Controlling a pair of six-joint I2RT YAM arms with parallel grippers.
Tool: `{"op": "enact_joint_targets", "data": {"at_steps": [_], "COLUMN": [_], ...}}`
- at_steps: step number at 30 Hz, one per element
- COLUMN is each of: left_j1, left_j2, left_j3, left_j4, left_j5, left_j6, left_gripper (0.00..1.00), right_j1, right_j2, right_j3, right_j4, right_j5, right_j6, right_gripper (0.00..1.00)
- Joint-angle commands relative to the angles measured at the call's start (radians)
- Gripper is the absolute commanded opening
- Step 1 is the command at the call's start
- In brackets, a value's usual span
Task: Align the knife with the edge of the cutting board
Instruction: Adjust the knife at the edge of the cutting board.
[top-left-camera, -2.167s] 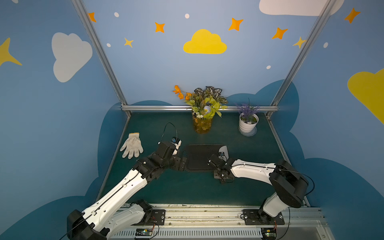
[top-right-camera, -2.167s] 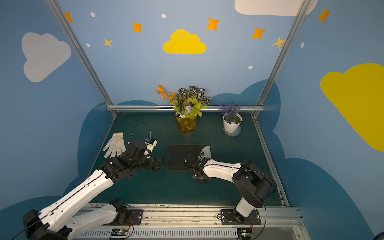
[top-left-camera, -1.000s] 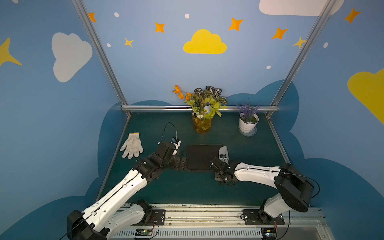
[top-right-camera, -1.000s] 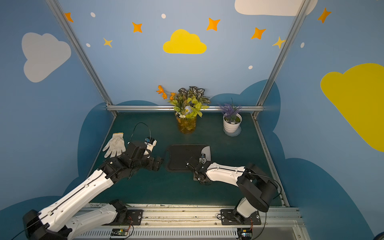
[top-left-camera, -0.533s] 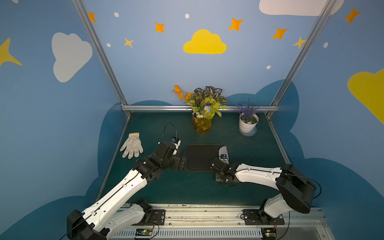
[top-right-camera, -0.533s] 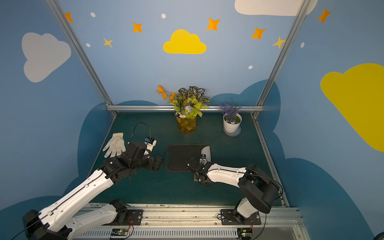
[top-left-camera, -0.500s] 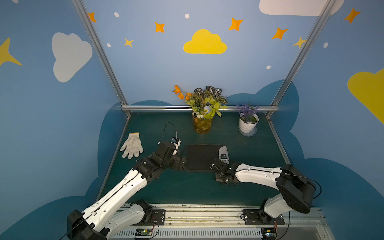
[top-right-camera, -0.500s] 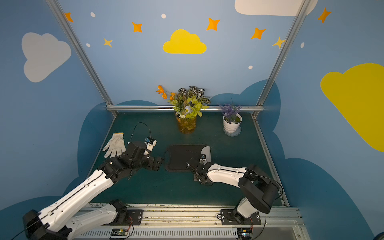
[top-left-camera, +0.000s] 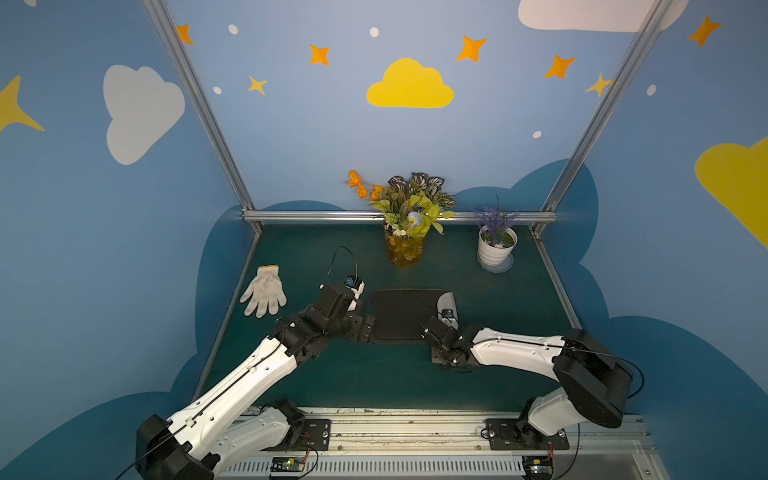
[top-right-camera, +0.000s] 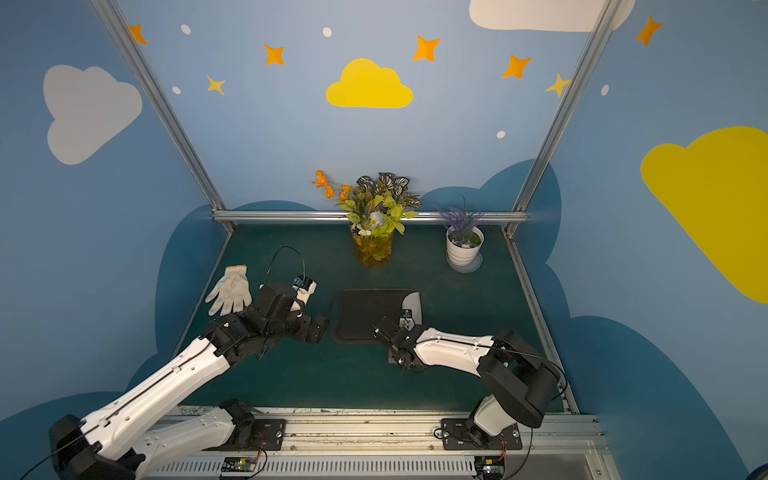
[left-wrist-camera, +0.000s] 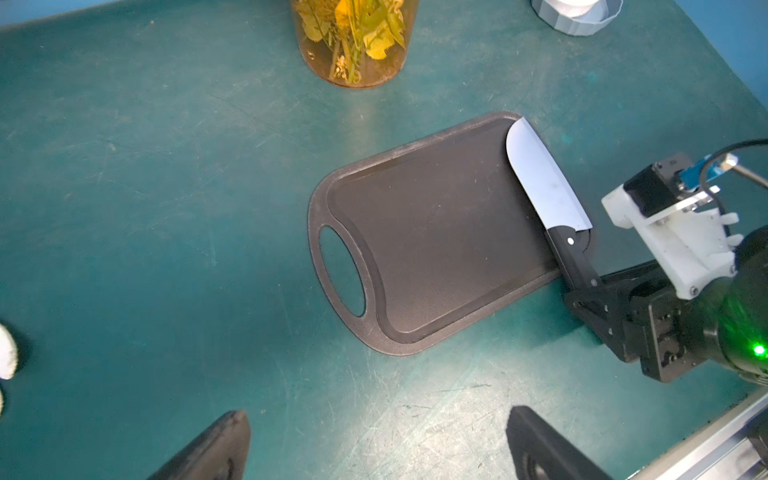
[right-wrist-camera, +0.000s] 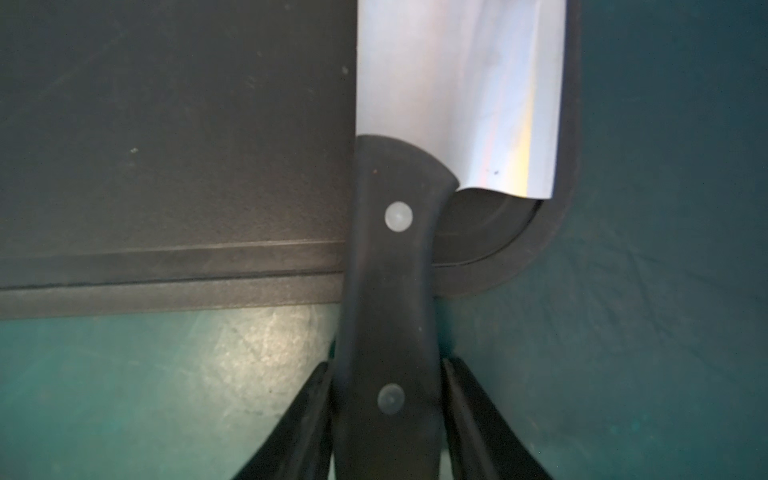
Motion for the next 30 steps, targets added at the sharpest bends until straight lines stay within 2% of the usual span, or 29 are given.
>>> {"op": "enact_joint_targets", "data": {"at_steps": [1,9,12,17,20,30], "left_j1": [-0.016,-0.048,-0.064,-0.066,-0.066,-0.066], "left_j2": [0.010,0.035,0.072,0.175,0.255,0.444], "left_j3": [-0.009,-0.009,-0.009,-0.020,0.012,0.133], "left_j4": [-0.006,0.012,0.044,0.211,0.279,0.321], "left_j5": [0.012,0.035,0.083,0.271,0.346,0.417], "left_j6": [-0.008,-0.036,-0.080,-0.189,-0.242,-0.317], "left_gripper": [1.00,1.00,1.00,1.00,1.00,1.00], "right_j1": [0.004,0.004,0.006,0.004,0.004,0.004], "right_j2": [-0.018,-0.016,-0.012,-0.006,0.002,0.024], "right_j3": [-0.020,-0.018,-0.019,-0.014,-0.010,-0.008], "right_j4": [-0.030,-0.025,-0.023,-0.018,-0.018,-0.008], "right_j5": [0.015,0.015,0.016,0.017,0.016,0.021], "right_j6": [0.015,0.016,0.016,0.016,0.014,0.024], "right_gripper": [0.44,0.44,0.44,0.45,0.46,0.47]}}
